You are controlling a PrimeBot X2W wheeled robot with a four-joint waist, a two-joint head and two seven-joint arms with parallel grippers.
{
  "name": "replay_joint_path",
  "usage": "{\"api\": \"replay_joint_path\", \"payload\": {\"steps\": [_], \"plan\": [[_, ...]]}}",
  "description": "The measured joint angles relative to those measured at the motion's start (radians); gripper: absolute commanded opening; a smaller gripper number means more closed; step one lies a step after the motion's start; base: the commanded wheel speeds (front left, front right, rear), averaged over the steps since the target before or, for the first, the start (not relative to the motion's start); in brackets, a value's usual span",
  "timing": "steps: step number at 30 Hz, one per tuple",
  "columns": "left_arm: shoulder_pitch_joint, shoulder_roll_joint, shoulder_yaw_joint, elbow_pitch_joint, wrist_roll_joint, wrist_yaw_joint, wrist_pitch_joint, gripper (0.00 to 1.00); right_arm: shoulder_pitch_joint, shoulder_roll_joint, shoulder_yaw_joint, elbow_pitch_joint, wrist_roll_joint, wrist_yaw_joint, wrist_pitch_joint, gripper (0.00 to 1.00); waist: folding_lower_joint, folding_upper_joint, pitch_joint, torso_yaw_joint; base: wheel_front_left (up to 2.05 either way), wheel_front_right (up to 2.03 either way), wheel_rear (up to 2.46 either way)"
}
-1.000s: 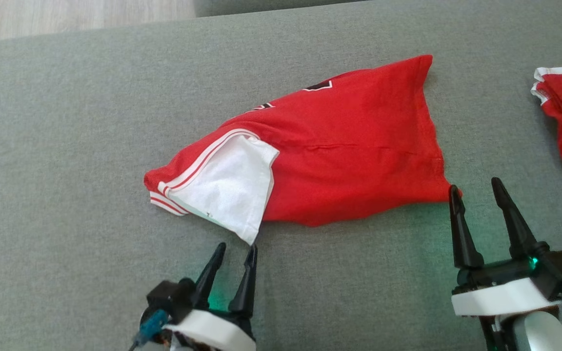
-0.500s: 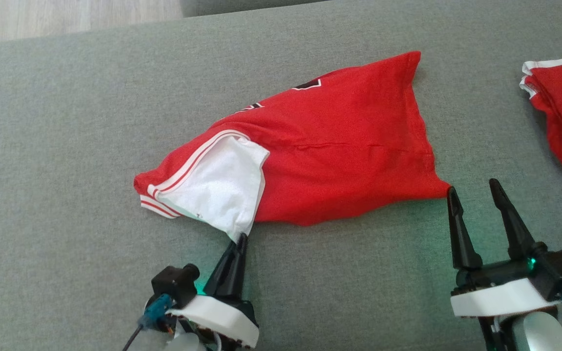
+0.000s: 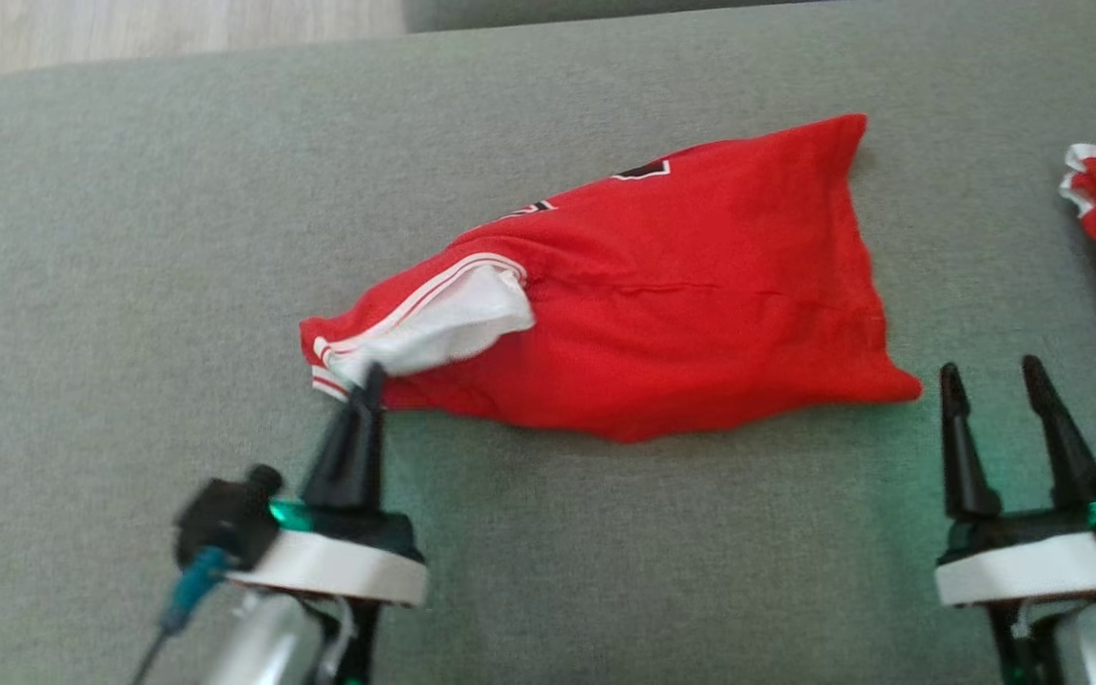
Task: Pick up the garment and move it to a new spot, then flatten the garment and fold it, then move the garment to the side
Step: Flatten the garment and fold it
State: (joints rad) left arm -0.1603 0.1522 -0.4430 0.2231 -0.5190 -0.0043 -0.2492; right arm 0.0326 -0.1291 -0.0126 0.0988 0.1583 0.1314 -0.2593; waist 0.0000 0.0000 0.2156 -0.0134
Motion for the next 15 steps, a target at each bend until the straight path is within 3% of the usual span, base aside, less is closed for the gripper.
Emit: {"api": "replay_joint_path", "payload": {"steps": [6,15], "plan": [[-0.004,0.056,0.051,-0.122,0.019,0.03,0.001,0.0,-0.119,-0.085,-0.003,0.216,0.072,0.0,0.002,1.0,0.0001,0.0,0.032,0.021,0.0,0.0,0.0],[-0.026,0.072,0.057,-0.18,0.026,0.049,0.019,0.0,-0.323,-0.234,0.223,0.388,0.28,0.0,0.15,1.0,0.0001,0.0,0.073,0.034,0.0,0.0,0.0]]}}
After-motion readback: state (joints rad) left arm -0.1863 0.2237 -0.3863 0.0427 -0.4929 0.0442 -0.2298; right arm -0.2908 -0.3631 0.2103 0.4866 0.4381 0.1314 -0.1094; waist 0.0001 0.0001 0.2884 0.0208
